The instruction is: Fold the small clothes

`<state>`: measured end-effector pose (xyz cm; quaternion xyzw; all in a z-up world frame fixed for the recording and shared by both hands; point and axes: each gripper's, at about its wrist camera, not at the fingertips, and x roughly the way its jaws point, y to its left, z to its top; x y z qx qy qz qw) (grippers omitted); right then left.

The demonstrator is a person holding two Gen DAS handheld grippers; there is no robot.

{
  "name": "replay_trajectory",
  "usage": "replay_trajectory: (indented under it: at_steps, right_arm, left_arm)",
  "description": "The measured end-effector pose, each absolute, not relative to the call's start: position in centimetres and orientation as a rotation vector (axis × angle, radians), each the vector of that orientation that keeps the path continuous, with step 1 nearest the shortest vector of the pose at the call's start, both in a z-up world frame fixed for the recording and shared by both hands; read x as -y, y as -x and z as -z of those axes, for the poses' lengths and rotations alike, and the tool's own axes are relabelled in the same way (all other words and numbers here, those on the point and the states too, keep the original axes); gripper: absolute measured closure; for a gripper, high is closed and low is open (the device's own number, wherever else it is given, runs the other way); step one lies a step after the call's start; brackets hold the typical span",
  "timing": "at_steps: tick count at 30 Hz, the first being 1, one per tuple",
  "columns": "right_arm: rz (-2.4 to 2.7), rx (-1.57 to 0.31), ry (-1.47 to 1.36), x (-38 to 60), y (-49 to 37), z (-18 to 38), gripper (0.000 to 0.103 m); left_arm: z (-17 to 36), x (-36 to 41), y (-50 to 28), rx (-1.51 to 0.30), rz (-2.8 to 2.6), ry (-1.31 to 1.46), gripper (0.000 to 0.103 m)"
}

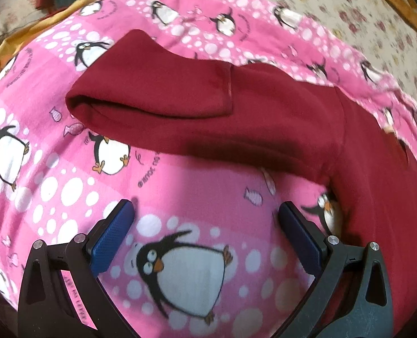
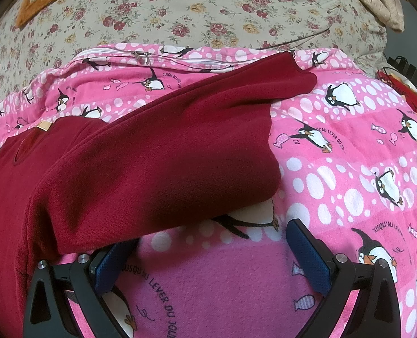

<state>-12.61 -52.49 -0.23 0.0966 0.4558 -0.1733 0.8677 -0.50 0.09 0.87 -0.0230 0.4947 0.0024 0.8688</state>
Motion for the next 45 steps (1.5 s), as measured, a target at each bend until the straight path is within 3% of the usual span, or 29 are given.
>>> replay_trajectory:
  at_steps: [13,26,35,45]
  right_arm:
    - [0.363,-1.010,-0.210,51.4,14.0,0.4,0.000]
    - [0.074,-0.949,-0.248,40.2,22.3,-9.1,0.000]
    - [-0.103,-0.914,-0.185,29.8,18.4,-10.4,0.000]
    - [-0.027,-0.875,-0.128,27.5,15.0,-9.5,0.000]
  left_arm:
    - [-5.1,1.6,5.8,-0.924,0.055,-0.039,0.001]
    - [-9.4,6.0,9.8,-0.843,0.186,-0.052,0.001]
    - [-10.0,7.2,10.4,-0.828,0.196,-0.082,0.001]
    - [-9.0,6.6,9.8,-0.845,0.175,-0.069,0.001]
